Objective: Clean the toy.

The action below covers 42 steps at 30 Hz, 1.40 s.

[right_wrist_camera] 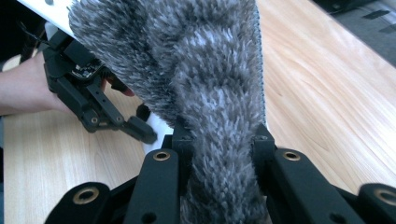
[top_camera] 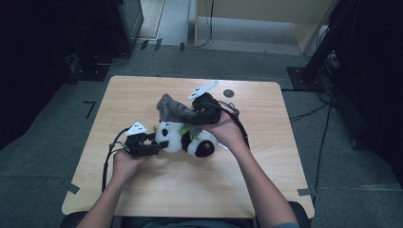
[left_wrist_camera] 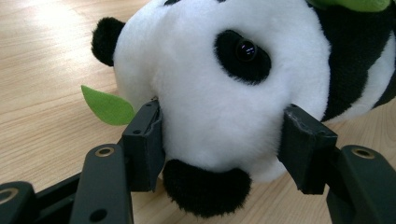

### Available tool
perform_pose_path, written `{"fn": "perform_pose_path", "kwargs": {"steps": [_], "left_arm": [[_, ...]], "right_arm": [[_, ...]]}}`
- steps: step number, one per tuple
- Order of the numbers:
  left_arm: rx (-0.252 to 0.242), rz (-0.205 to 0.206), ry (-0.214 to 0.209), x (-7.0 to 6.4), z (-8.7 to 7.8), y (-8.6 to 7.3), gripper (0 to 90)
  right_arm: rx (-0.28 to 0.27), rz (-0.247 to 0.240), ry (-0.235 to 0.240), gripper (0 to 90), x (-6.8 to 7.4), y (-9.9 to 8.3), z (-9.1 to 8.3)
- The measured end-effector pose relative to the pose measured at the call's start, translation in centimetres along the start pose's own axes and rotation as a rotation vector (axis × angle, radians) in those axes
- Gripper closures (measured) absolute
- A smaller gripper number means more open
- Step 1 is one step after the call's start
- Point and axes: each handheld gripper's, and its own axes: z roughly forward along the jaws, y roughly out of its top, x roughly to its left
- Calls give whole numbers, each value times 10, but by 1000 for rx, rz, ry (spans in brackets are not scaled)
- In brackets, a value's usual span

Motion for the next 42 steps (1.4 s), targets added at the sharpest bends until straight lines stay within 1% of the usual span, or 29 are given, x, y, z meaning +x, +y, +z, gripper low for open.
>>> {"fn": "perform_pose_path", "kwargs": {"steps": [2, 4, 5, 8, 10, 12, 14, 15, 16, 17, 19, 21, 23, 24, 25, 27, 28, 29, 30, 31, 33, 34, 35, 36, 37, 38, 40, 41, 42], "left_arm": [[-1, 2, 1, 0, 0, 0, 382], [0, 2, 0, 0, 0, 0, 382], [0, 4, 1, 0, 0, 0, 382], [4, 2, 1, 0, 0, 0, 383], [3, -2, 1, 0, 0, 0, 383], [0, -6, 2, 0, 0, 0, 383], [-3, -6, 1, 0, 0, 0, 385], [-3, -2, 2, 0, 0, 0, 385], [-4, -2, 2, 0, 0, 0, 386], [-3, -1, 2, 0, 0, 0, 386], [-3, -1, 3, 0, 0, 0, 386], [-3, -5, 2, 0, 0, 0, 386], [-4, -8, -1, 0, 0, 0, 386], [-5, -8, -1, 0, 0, 0, 386], [-6, -8, 0, 0, 0, 0, 386], [-6, -11, -3, 1, 0, 0, 386], [-4, -11, -3, 1, 0, 0, 386], [-7, -11, -2, 1, 0, 0, 386], [-4, -10, -1, 0, 0, 0, 386], [-5, -10, 0, 0, 0, 0, 387], [-2, -13, 4, 0, 0, 0, 392], [0, -12, 3, 1, 0, 0, 397], [0, -15, 2, 1, 0, 0, 401], [0, -15, 4, 0, 0, 0, 403], [-1, -14, 6, 0, 0, 0, 408], [3, -8, 6, -1, 0, 0, 410], [6, -1, 13, -2, 0, 0, 418], [3, -2, 14, -2, 0, 0, 421], [-1, -7, 13, -2, 0, 0, 423]], "right_arm": [[40, -17, 13, 718, 3, 6, 13], [81, -42, 41, 716, 7, 8, 26], [97, -58, 50, 712, 9, 9, 31], [171, -94, 64, 684, 15, 7, 47], [183, -106, 75, 638, 16, 5, 54], [178, -124, 87, 563, 17, 5, 55], [146, -129, 93, 481, 17, 6, 54], [131, -136, 92, 467, 17, 7, 53], [115, -141, 84, 442, 17, 9, 53], [105, -148, 75, 437, 18, 10, 53], [93, -161, 73, 447, 18, 13, 57], [108, -170, 84, 507, 19, 14, 64], [122, -178, 79, 666, 20, 14, 70], [119, -179, 78, 698, 21, 15, 69], [120, -178, 87, 724, 22, 16, 67], [127, -170, 143, 742, 27, 17, 64], [138, -176, 153, 743, 29, 17, 63], [169, -189, 148, 741, 33, 16, 63], [199, -197, 130, 734, 36, 15, 65], [224, -215, 104, 712, 38, 12, 71], [222, -221, 96, 660, 38, 9, 76], [207, -218, 97, 617, 38, 7, 79], [192, -221, 96, 600, 38, 5, 80], [178, -239, 90, 612, 38, 5, 80], [162, -265, 78, 651, 38, 4, 81], [167, -256, 61, 692, 40, 3, 80], [156, -281, 44, 737, 40, 1, 80], [168, -255, 41, 747, 40, 1, 78], [166, -248, 37, 751, 39, 1, 77]]}}
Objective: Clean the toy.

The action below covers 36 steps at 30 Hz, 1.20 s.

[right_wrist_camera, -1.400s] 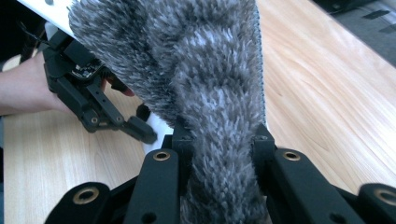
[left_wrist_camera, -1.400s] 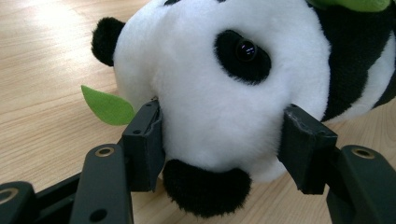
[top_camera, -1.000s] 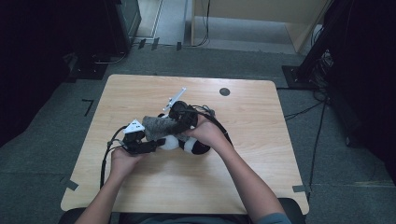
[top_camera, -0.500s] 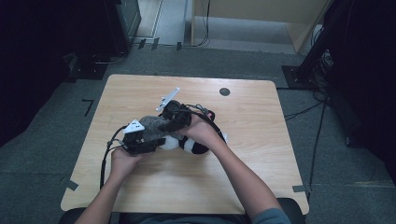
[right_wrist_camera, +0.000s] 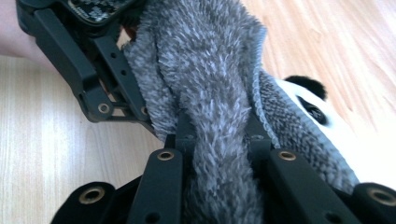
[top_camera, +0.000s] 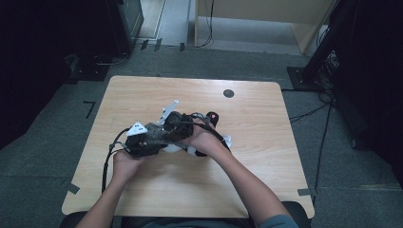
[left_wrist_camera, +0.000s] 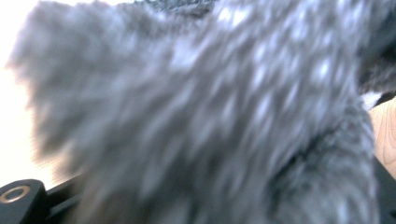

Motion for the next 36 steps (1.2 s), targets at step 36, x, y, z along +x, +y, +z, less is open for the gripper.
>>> {"fn": "perform_pose_path", "kwargs": {"steps": [36], "left_arm": [[-5, -8, -4, 0, 0, 0, 412]], "right_arm": [[-56, 118, -88, 752, 9, 7, -16]]}}
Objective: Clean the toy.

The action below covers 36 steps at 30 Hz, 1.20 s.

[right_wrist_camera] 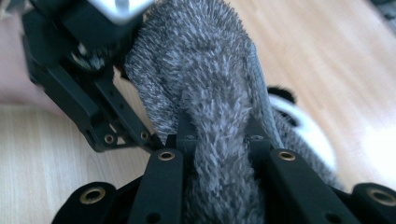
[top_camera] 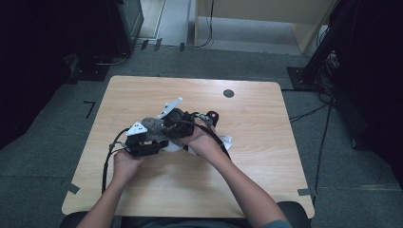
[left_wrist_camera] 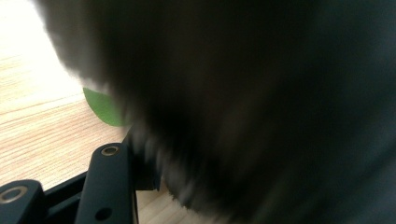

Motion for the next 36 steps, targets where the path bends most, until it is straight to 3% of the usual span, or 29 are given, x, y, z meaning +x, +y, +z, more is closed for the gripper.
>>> {"fn": "perform_pose_path", "kwargs": {"steps": [3, 5, 17, 20, 22, 30, 36], "left_arm": [[2, 2, 2, 0, 0, 0, 412], [3, 11, 3, -1, 0, 0, 413], [13, 25, 4, -4, 3, 1, 416], [30, 36, 14, -6, 2, 3, 439], [24, 15, -2, -3, 2, 3, 455], [20, 21, 0, -3, 2, 2, 461], [15, 23, -5, -3, 2, 2, 461]], "right_arm": [[47, -25, -6, 752, 2, -8, 11], [31, -35, 9, 753, 2, -16, 11], [21, -20, 46, 757, -6, -49, -14], [17, -21, 35, 758, -6, -54, -21], [31, -38, 5, 761, -8, -58, -26], [6, 42, -21, 762, -30, -80, -53], [-1, 87, -30, 765, -41, -95, -64]]}}
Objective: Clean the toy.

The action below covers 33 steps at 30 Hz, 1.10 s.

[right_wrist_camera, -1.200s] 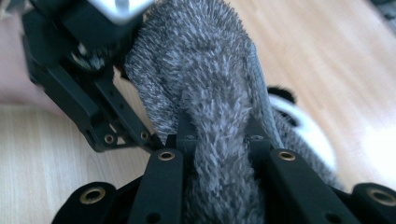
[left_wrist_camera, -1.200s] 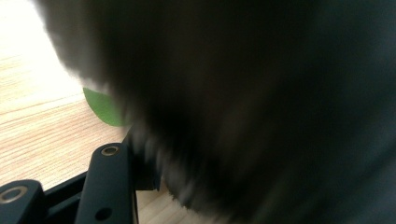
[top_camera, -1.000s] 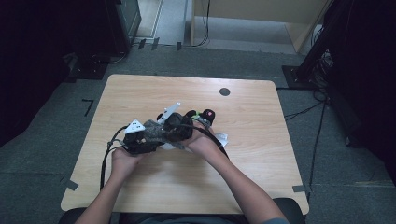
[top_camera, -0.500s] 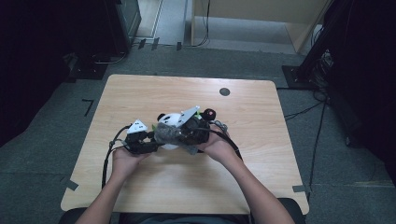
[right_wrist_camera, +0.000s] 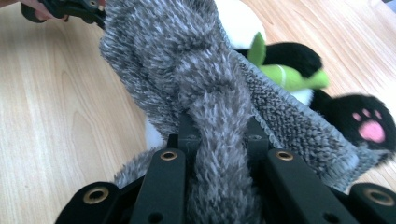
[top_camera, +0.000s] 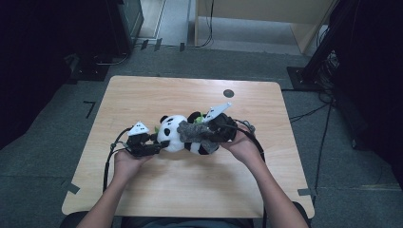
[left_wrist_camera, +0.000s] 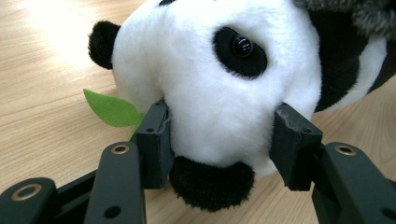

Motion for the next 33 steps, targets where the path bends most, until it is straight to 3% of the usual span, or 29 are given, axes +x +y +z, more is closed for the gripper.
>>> {"fn": "perform_pose_path", "kwargs": {"steps": [6, 11, 16, 24, 28, 33], "left_arm": [[-1, -1, 0, 0, 0, 0, 461], [-2, -20, 0, -1, 0, 0, 461], [-5, -17, 4, -1, 0, 0, 458], [-2, -8, 9, -3, -1, 0, 457], [6, -12, 16, -3, -1, 1, 457], [5, -4, 15, -4, 0, 0, 458]], "right_arm": [[-10, 32, 4, 768, -8, -6, -5], [-79, 80, 69, 772, -5, 7, -11], [-103, 26, 54, 771, 13, 39, -4], [-52, -14, 17, 765, 34, 74, 45], [1, -56, -10, 760, 42, 77, 67], [4, -96, -12, 765, 45, 70, 67]]}}
